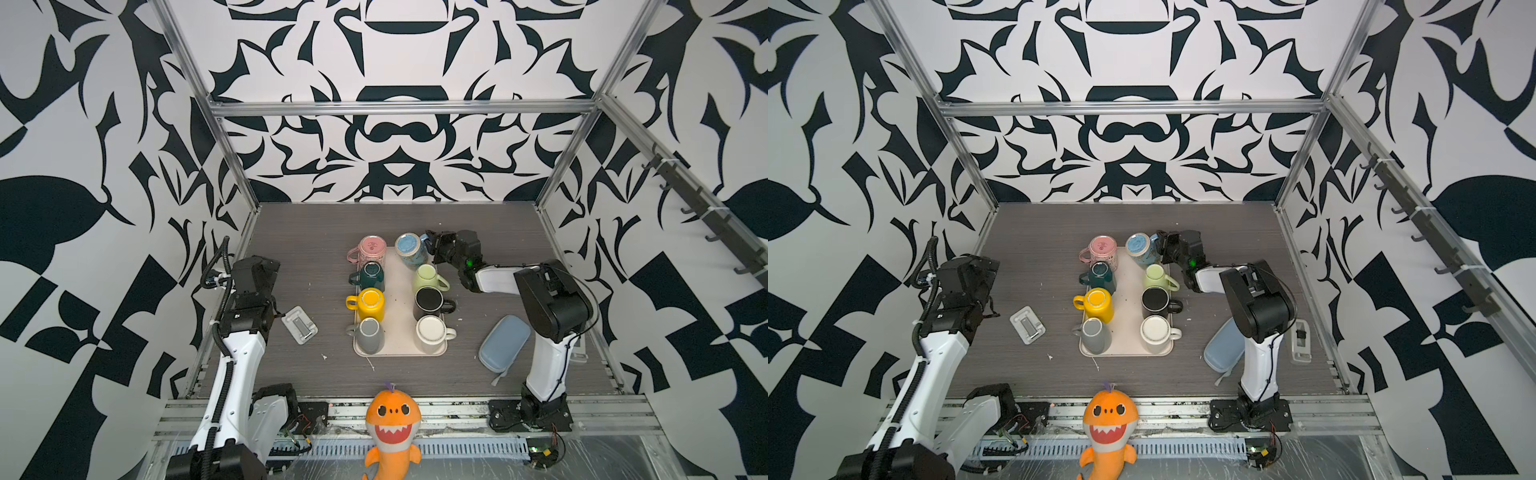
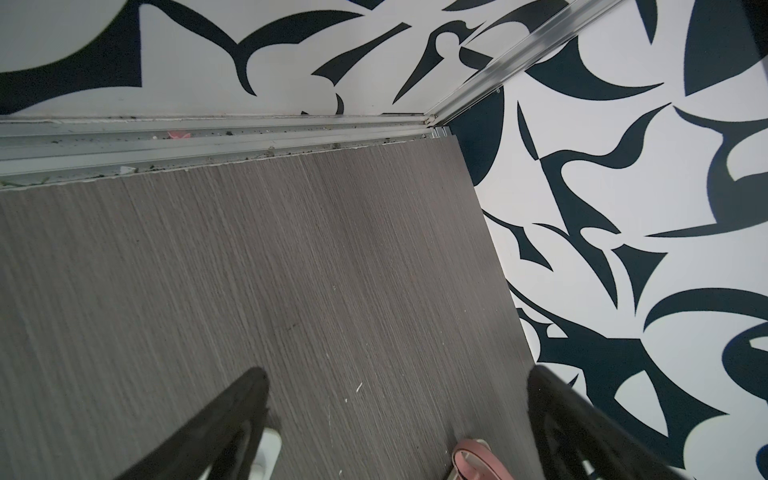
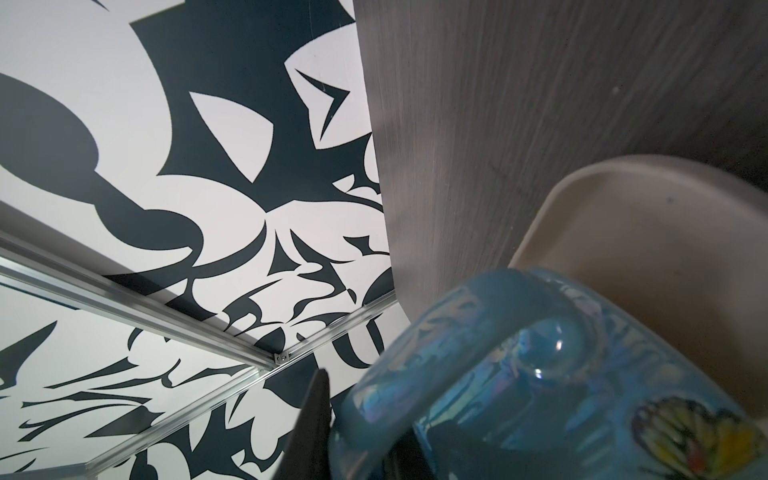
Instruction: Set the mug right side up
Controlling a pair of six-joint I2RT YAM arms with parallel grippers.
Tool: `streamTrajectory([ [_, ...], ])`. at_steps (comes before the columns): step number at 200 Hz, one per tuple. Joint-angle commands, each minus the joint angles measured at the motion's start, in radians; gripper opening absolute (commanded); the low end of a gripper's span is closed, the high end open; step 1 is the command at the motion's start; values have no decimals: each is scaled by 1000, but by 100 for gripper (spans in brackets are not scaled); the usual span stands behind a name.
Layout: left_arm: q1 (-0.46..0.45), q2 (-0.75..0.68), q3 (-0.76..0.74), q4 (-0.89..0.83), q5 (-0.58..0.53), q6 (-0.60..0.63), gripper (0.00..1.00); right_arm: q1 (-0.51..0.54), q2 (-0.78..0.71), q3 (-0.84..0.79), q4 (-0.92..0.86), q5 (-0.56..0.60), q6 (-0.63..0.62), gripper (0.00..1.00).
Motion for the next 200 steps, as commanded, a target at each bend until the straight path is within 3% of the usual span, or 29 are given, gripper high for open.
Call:
streamTrajectory([
  [1,0,-14,18,-21,-15,0,100,7,-23,51,115,-26,-27,0],
  [58,-3,-10,20,-20,-10,-2,100,7,-14,25,127,-29,-7,0],
  [200,-1,-7,33,-29,-2,0,100,8,84,-87,355,17,145,0],
])
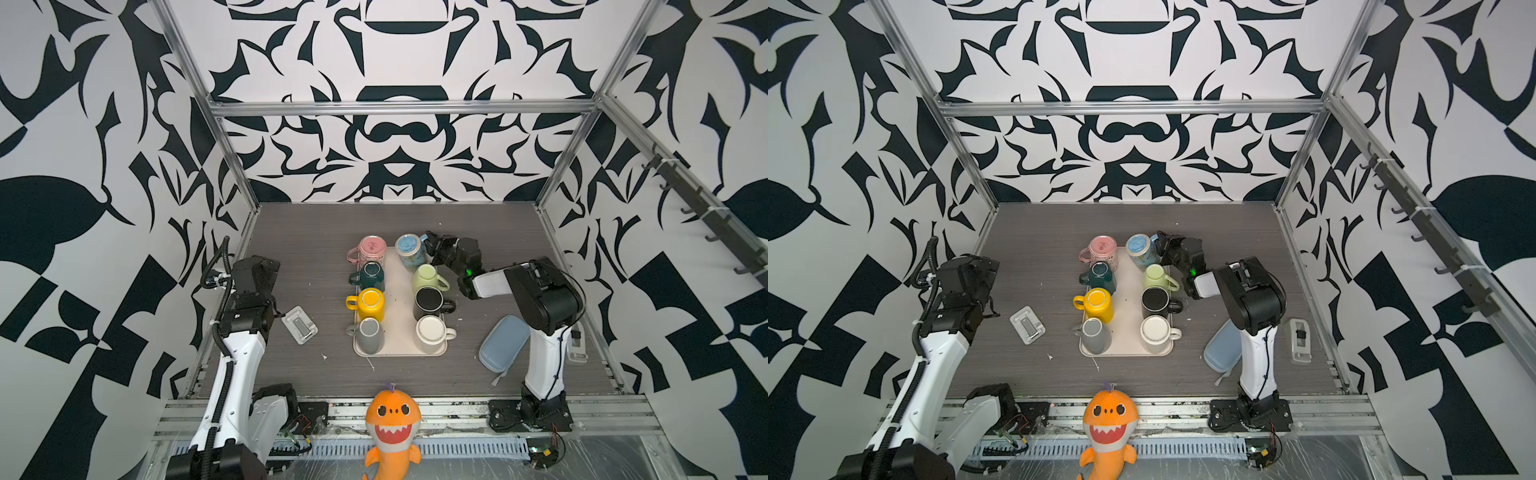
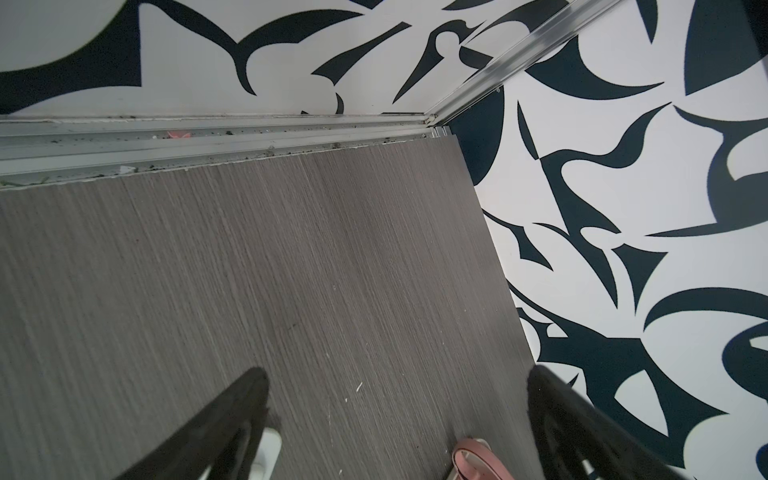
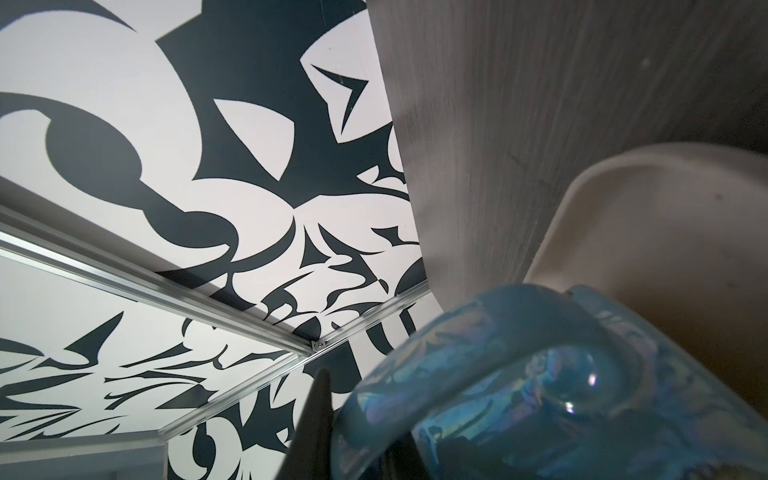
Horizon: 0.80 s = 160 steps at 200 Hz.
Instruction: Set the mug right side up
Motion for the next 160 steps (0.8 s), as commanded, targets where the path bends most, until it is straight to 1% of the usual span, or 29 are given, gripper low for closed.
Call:
streamTrajectory([
  [1,-2,-7,34,-29,-3,1,100,6,0,-20,81,13,19,0],
  [102,-2,-10,42,-44,-2,1,100,3,68,-52,183,52,94,0],
  [130,-1,-11,46,-49,-3,3,100,3,81,-56,206,59,112,7],
  [160,-1,-14,46,-54,-4,3,100,0,88,-66,217,62,120,17],
])
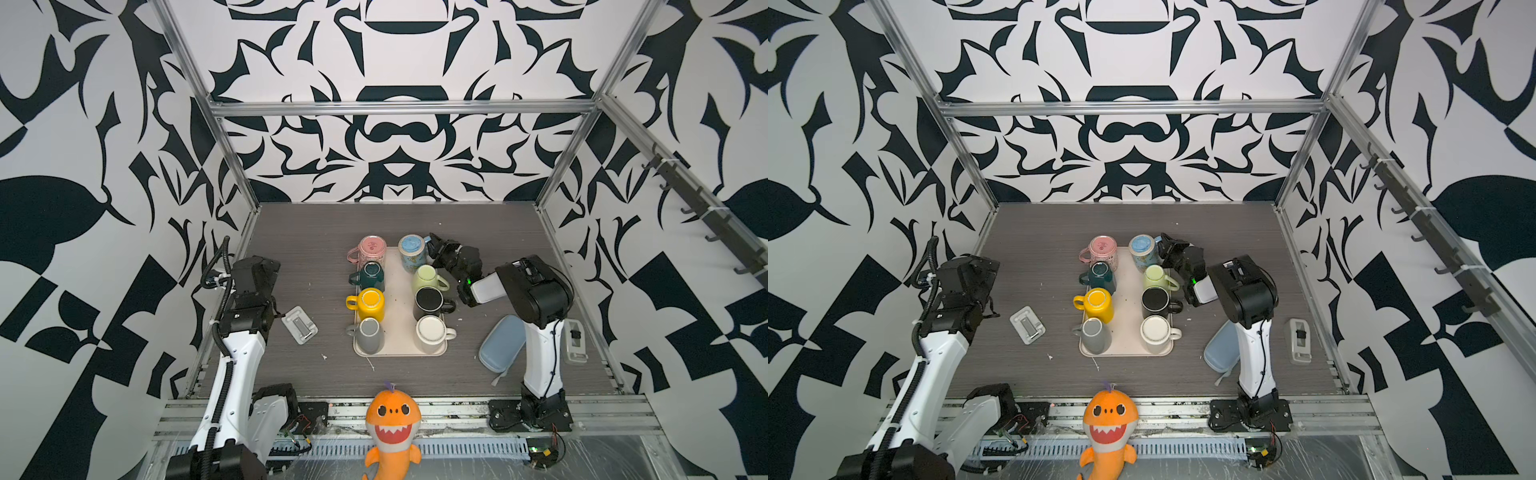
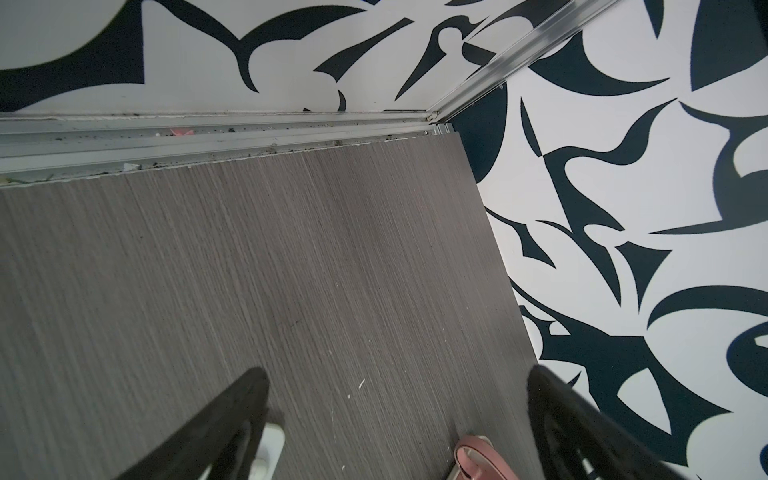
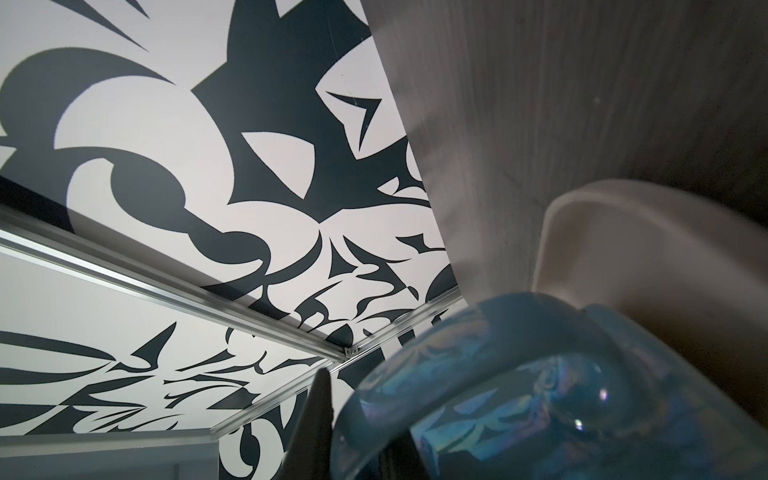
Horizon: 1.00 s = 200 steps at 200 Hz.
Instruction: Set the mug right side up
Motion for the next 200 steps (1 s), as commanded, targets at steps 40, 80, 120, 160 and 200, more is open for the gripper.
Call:
streamTrajectory([
  [40,-2,-19,35,-39,-8,1,100,0,10,-34,24,12,34,24],
  [80,-1,-24,35,-43,-10,-1,100,-6,31,-23,38,12,47,30],
  [120,-2,-25,41,-46,-14,-5,100,-20,52,4,44,12,55,35],
  [160,0,-24,45,-47,-17,-6,100,-40,52,23,36,1,51,36],
  [200,-2,-17,46,-46,-15,-13,100,-50,55,46,31,-2,56,38],
])
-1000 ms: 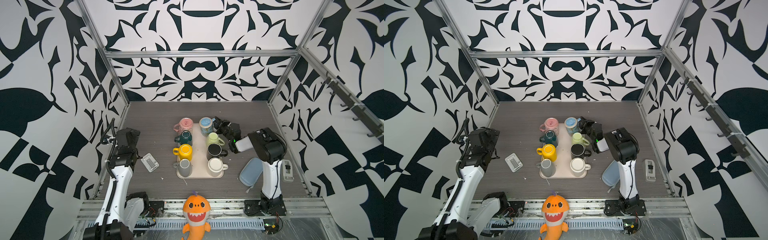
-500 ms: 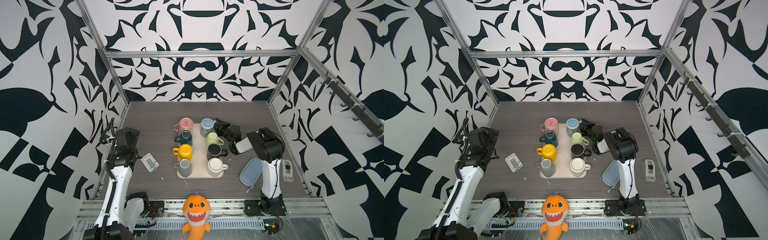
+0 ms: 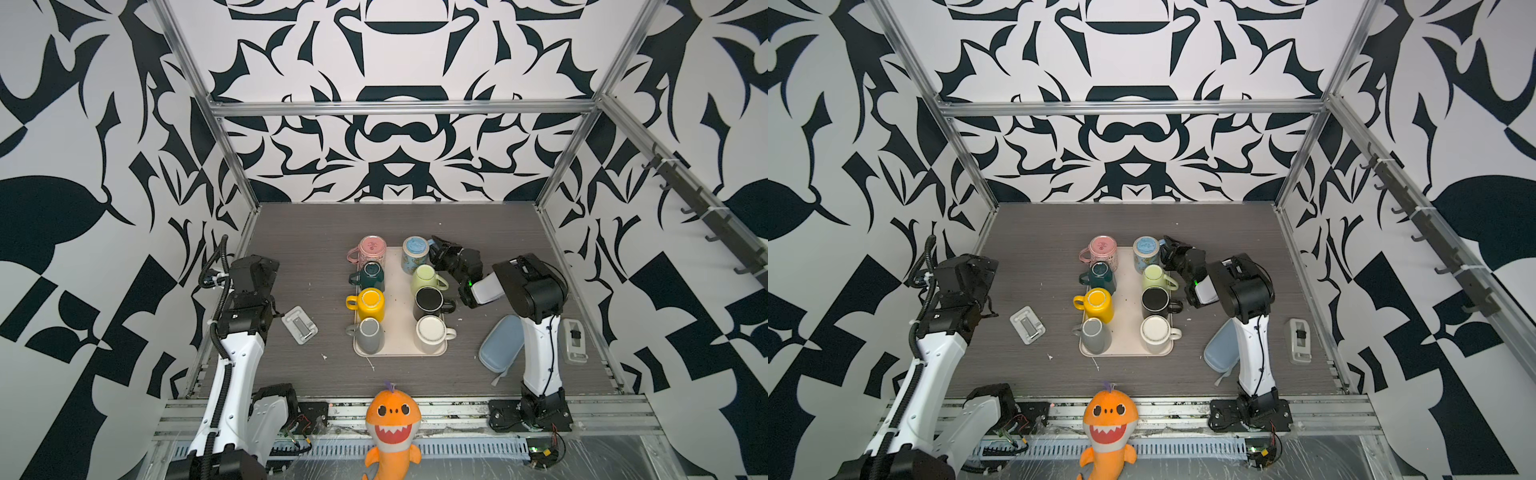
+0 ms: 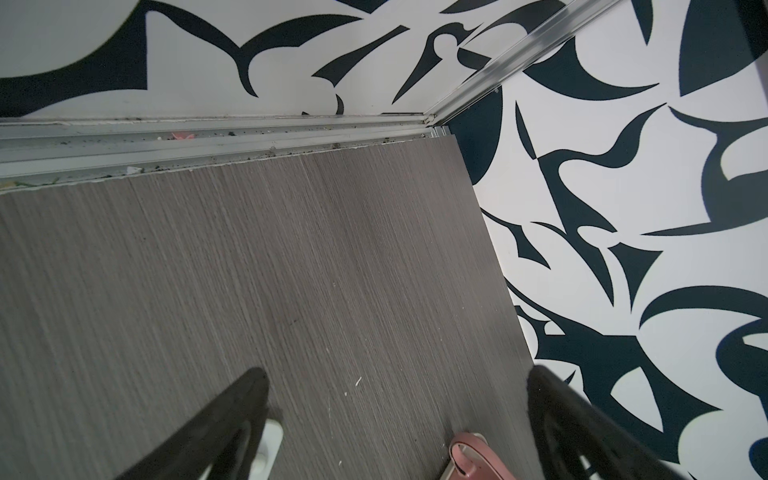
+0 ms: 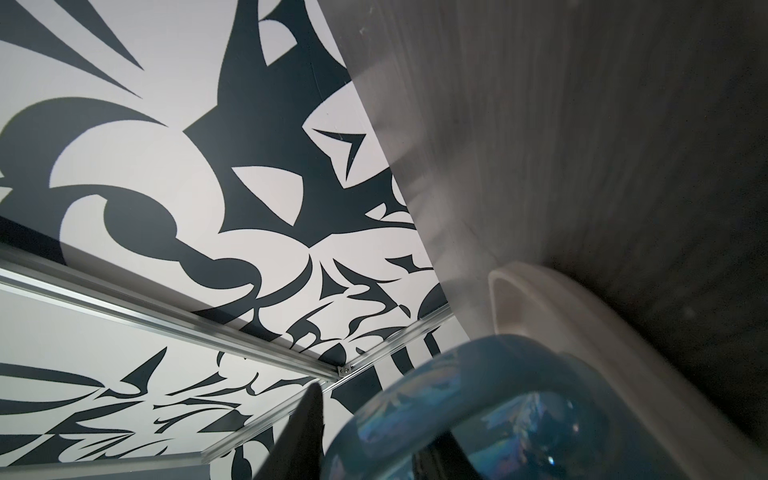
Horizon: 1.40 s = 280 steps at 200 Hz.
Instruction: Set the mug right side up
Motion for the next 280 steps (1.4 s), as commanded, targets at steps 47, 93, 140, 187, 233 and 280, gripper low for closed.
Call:
streamTrajectory([
  [47,-2,-6,27,-21,-19,-10,100,-16,6,59,4,-4,87,39],
  [93,-2,-9,24,-24,-24,-13,100,-16,11,81,-32,-19,139,40],
  [140,-1,-16,19,-27,-34,-13,100,-16,8,100,-67,-30,171,38],
  [187,-2,-30,11,-34,-43,-15,100,-16,21,116,-91,-41,197,37],
  [233,-2,-46,8,-40,-61,-14,100,-17,49,135,-77,-52,218,27],
  [280,-2,-54,8,-48,-71,-9,100,-17,68,142,-63,-57,232,15],
])
